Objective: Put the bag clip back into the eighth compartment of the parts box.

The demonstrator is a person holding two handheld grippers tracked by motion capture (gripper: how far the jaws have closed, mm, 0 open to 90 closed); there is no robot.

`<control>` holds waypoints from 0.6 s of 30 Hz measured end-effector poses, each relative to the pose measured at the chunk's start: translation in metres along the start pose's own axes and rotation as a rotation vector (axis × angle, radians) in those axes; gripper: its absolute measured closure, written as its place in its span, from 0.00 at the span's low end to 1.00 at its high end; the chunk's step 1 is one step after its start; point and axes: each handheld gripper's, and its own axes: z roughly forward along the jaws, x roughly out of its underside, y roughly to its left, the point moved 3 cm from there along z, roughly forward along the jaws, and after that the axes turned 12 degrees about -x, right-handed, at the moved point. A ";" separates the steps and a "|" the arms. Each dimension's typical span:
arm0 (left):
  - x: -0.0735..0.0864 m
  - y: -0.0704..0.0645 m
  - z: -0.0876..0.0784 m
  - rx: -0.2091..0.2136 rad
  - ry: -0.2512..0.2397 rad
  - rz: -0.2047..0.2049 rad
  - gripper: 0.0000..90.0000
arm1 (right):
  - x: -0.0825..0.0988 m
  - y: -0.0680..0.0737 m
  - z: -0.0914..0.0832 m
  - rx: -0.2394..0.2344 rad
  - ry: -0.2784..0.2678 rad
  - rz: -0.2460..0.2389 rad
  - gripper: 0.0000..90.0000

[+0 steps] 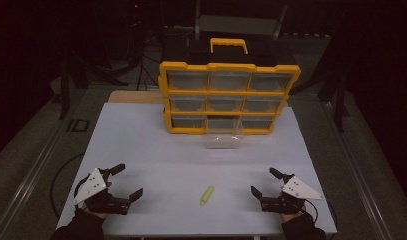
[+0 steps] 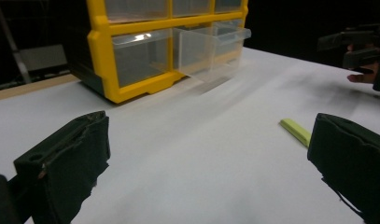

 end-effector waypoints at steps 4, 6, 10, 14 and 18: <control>-0.011 -0.005 0.003 0.029 -0.003 0.004 0.00 | 0.000 0.001 0.001 -0.002 0.001 0.000 0.09; -0.016 -0.007 0.005 0.047 0.001 0.000 0.00 | -0.001 0.001 0.001 -0.002 0.001 -0.001 0.09; -0.027 -0.012 0.009 0.067 0.009 0.010 0.00 | -0.001 0.002 0.001 -0.006 0.004 -0.002 0.09; -0.034 -0.017 0.013 0.076 0.010 0.034 0.00 | 0.000 0.002 0.001 -0.011 0.003 0.003 0.09; -0.040 -0.022 0.017 0.097 0.014 0.042 0.00 | -0.001 0.002 0.001 -0.011 0.002 0.001 0.09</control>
